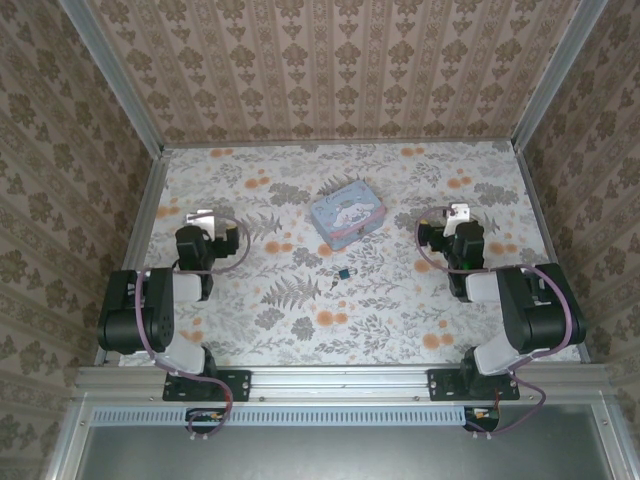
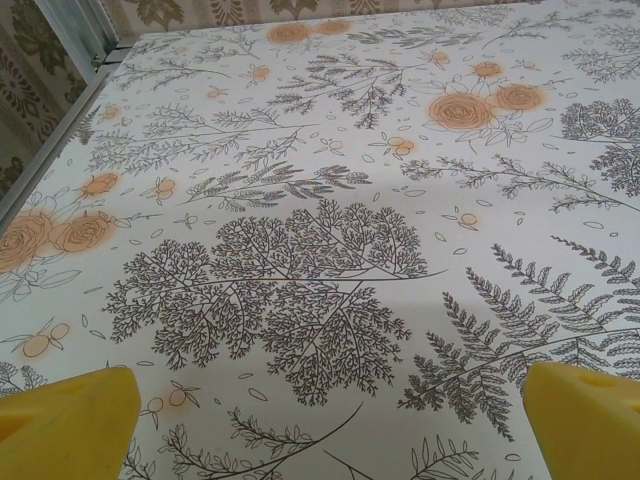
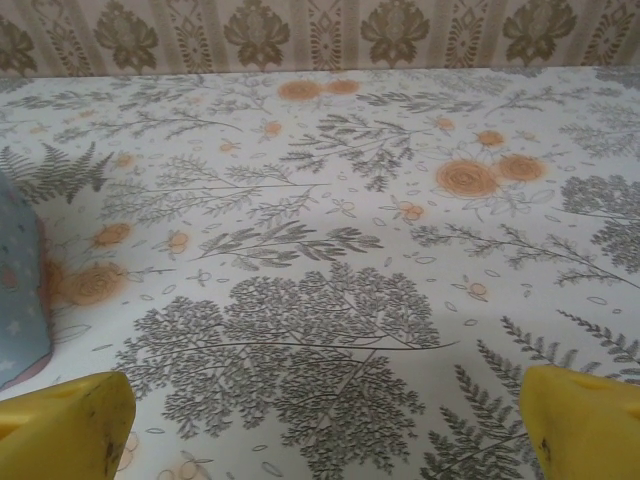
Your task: Unlock the padlock with the key
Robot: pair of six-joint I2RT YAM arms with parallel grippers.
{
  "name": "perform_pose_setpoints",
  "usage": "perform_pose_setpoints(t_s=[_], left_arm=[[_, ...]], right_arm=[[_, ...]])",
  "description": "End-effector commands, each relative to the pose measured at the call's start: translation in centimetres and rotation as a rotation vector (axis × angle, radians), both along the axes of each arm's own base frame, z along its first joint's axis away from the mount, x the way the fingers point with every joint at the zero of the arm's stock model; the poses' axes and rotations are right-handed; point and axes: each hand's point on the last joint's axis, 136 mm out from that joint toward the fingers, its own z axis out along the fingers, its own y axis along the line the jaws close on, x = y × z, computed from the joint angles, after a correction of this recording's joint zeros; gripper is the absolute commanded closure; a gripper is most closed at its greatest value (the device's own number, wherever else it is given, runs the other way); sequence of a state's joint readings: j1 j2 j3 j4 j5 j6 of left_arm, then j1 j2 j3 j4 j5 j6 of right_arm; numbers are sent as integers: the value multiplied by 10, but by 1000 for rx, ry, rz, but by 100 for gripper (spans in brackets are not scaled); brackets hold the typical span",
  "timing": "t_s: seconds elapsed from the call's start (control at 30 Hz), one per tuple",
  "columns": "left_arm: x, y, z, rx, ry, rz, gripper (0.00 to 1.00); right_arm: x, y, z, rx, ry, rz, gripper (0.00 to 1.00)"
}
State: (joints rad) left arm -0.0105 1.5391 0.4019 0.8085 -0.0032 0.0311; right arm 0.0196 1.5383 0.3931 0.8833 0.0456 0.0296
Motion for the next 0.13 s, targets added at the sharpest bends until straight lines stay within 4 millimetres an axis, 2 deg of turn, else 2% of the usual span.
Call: perform_pose_setpoints(t_s=[0.0,0.1], left_arm=[[7,0,11,-1,-35,-13,0],[6,0,11,7,-41,-10,0]], right_arm=[[3,-3,2,7,2,-2,1],[1,-3,3,7,-6,-3,0]])
